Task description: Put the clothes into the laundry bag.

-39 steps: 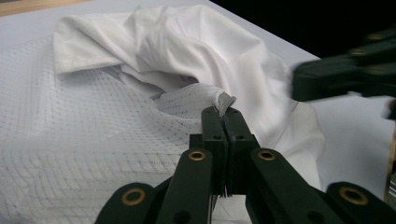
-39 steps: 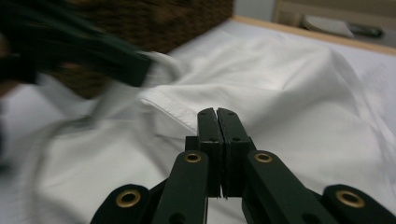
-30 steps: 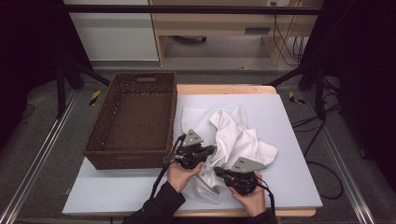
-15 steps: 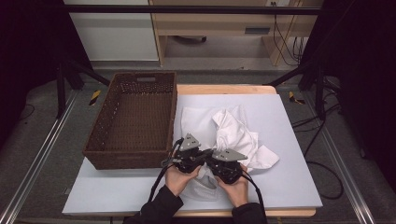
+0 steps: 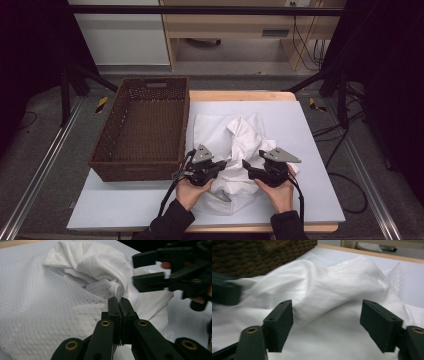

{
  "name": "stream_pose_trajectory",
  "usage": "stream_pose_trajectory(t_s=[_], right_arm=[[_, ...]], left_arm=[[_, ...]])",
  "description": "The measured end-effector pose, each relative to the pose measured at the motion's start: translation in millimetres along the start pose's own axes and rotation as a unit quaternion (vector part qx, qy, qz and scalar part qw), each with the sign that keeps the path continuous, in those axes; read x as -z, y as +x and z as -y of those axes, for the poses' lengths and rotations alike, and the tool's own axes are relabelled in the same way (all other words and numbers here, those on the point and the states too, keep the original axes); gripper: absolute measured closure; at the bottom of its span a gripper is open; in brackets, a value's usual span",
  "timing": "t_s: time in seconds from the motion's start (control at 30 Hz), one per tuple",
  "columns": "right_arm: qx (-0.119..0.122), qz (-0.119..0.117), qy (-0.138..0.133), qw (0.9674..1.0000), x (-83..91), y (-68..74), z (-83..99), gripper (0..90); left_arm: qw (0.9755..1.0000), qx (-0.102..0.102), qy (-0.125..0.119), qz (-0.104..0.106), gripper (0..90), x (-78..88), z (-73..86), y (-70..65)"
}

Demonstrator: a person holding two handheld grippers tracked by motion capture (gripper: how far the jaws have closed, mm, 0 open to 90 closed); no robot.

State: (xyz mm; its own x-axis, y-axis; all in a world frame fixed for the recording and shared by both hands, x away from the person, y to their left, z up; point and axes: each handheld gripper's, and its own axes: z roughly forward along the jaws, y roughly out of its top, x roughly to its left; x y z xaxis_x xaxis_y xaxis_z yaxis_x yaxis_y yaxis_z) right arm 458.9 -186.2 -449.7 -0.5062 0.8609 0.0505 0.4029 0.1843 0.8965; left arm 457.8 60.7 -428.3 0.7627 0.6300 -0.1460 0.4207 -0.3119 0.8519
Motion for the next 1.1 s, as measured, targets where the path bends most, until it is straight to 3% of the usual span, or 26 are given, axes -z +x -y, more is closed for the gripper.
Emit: stream_pose_trajectory(t_s=[0.1, 0.2, 0.3, 0.37, 0.4, 0.5, 0.6, 0.7, 0.77, 0.87, 0.93, 1.03, 1.1], right_arm=[[-0.012, 0.002, 0.020, 0.9997, -23.3, -4.5, 4.4, 28.9], [-0.008, 0.006, 0.045, 0.9989, -35.3, -4.7, 9.1, 40.9], [0.000, 0.002, 0.070, 0.9976, -36.3, -3.6, 9.9, 70.8], [-0.014, -0.007, 0.087, 0.9961, -35.6, -5.0, 10.6, 85.7], [-0.018, -0.011, 0.091, 0.9956, -33.6, -6.9, 10.3, 88.0], [-0.017, -0.019, 0.073, 0.9970, -20.2, -6.1, 5.8, 89.0], [0.002, -0.056, 0.027, 0.9981, 5.0, 2.3, 0.3, 88.9], [0.029, -0.109, -0.008, 0.9936, 32.5, 20.9, 0.5, 88.8], [0.042, -0.134, -0.011, 0.9901, 38.6, 34.2, 4.3, 88.7], [0.058, -0.160, 0.013, 0.9853, 28.6, 51.9, 10.6, 88.6], [0.072, -0.159, 0.031, 0.9841, 14.9, 61.2, 13.4, 88.5], [0.076, -0.134, 0.053, 0.9867, -6.9, 68.2, 14.3, 88.5], [0.064, -0.119, 0.061, 0.9890, -20.6, 68.6, 13.2, 88.3]], left_arm=[[0.9999, -0.013, 0.003, -0.008, 89.1, -0.4, 0.9, -1.2], [0.9998, -0.016, 0.007, -0.014, 89.2, -2.1, 1.9, -0.2], [0.9998, -0.014, 0.008, -0.012, 89.1, -3.7, 2.1, -0.3], [0.9998, -0.016, 0.008, -0.011, 89.1, -3.9, 1.7, -1.0], [0.9998, -0.016, 0.008, -0.010, 89.1, -3.7, 1.4, -1.0], [0.9999, -0.011, 0.007, -0.010, 89.1, -2.3, 0.1, 0.4], [1.0000, 0.003, 0.002, -0.008, 89.1, -0.3, -1.7, 3.9], [0.9999, 0.013, -0.002, -0.011, 89.1, 1.4, -5.4, 6.2], [0.9998, 0.015, -0.005, -0.014, 89.1, 3.2, -10.3, 5.9], [0.9998, 0.011, -0.009, -0.014, 89.1, 6.6, -17.5, 2.0], [0.9998, 0.007, -0.011, -0.012, 89.2, 9.1, -21.2, -2.5], [0.9999, -0.001, -0.012, -0.009, 89.2, 12.3, -23.4, -9.9], [0.9999, -0.005, -0.011, -0.008, 89.2, 13.2, -22.3, -12.6]])
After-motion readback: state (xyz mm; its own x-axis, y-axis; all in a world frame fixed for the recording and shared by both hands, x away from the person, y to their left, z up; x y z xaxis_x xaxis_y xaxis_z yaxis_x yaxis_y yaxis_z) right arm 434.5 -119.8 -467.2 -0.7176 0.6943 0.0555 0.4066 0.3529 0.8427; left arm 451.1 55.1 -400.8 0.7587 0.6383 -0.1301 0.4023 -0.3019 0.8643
